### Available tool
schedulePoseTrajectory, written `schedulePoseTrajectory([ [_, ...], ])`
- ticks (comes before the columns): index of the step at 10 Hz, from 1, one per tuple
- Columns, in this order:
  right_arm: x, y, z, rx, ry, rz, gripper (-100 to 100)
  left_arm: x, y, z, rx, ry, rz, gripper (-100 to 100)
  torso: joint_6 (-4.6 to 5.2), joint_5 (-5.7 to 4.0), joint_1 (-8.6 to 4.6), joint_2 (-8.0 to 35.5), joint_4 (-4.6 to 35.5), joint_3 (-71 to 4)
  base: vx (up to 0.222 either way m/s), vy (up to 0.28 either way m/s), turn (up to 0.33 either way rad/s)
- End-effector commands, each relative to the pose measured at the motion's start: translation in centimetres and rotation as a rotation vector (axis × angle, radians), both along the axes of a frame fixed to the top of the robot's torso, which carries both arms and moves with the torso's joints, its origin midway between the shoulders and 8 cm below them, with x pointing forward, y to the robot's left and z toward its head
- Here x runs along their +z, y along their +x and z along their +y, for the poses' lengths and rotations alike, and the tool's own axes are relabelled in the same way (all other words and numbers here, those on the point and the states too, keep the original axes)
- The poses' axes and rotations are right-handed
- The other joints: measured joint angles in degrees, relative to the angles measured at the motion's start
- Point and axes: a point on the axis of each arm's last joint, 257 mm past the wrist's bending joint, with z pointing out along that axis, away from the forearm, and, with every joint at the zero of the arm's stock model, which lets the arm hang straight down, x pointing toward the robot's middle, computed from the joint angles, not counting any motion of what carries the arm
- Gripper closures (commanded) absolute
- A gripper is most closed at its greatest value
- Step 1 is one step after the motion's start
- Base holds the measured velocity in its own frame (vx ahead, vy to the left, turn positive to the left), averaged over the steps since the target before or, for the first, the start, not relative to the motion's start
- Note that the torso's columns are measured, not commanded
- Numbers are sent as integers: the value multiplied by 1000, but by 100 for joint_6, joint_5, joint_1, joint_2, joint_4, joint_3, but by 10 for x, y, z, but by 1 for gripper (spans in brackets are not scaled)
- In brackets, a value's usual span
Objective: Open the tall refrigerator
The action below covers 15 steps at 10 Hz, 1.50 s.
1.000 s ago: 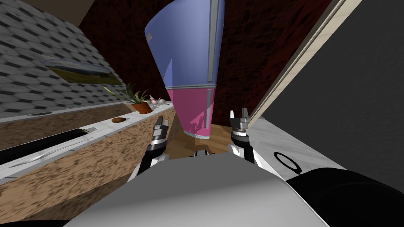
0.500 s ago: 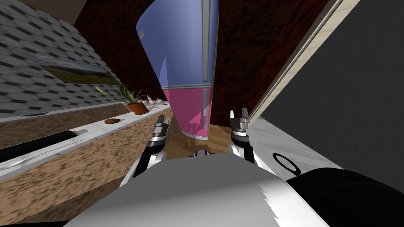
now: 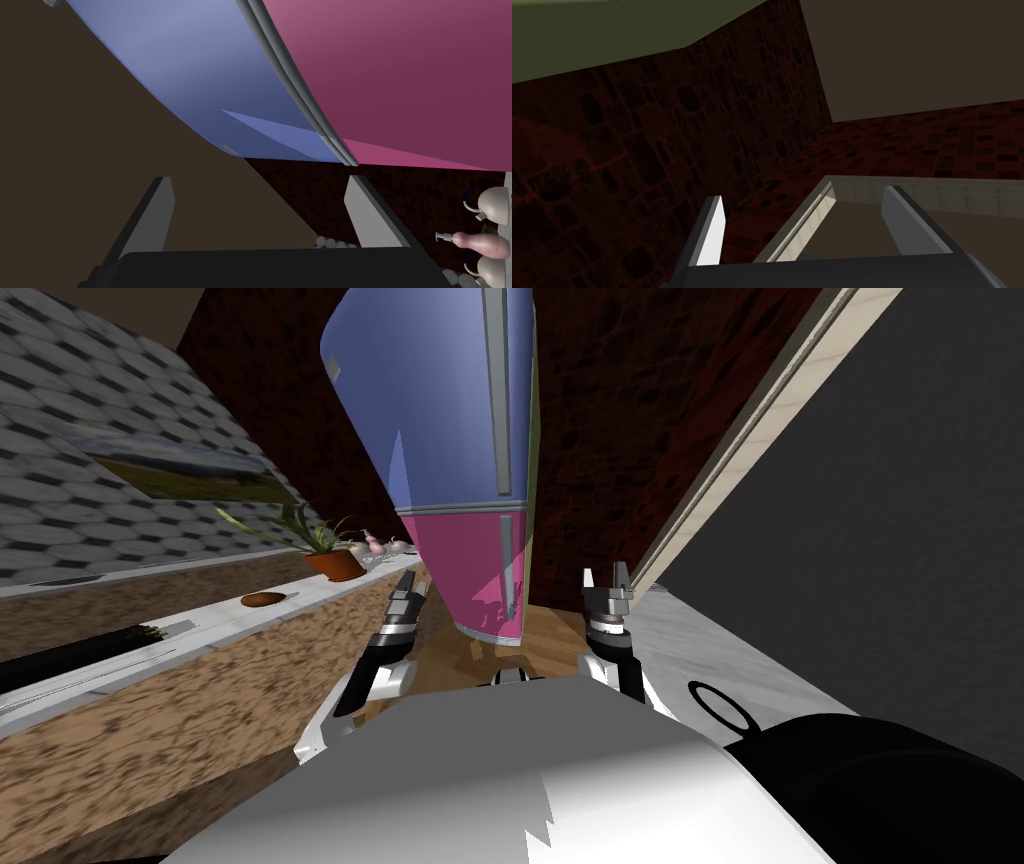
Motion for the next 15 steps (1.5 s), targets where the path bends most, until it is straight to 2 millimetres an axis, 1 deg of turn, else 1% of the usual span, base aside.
schedulePoseTrajectory([
  [1,0,0,0,0,0,0,0,13,13,6,-8,14,-1,-100,0,0,1,9,2,4,33,-173,-1],
  [5,0,0,0,0,0,0,0,37,33,19,-15,46,-5,-100,0,3,11,8,2,4,54,-165,-1],
  [8,0,0,0,0,0,0,0,59,49,31,-12,75,-6,-100,0,-1,2,6,2,3,49,-182,0],
  [12,0,0,0,0,0,0,0,95,69,51,4,113,-11,-100,-1,3,13,7,2,4,61,-179,-1],
  [15,0,0,0,0,0,0,0,127,80,66,24,135,-19,-100,-1,1,0,12,3,8,49,-175,-1],
])
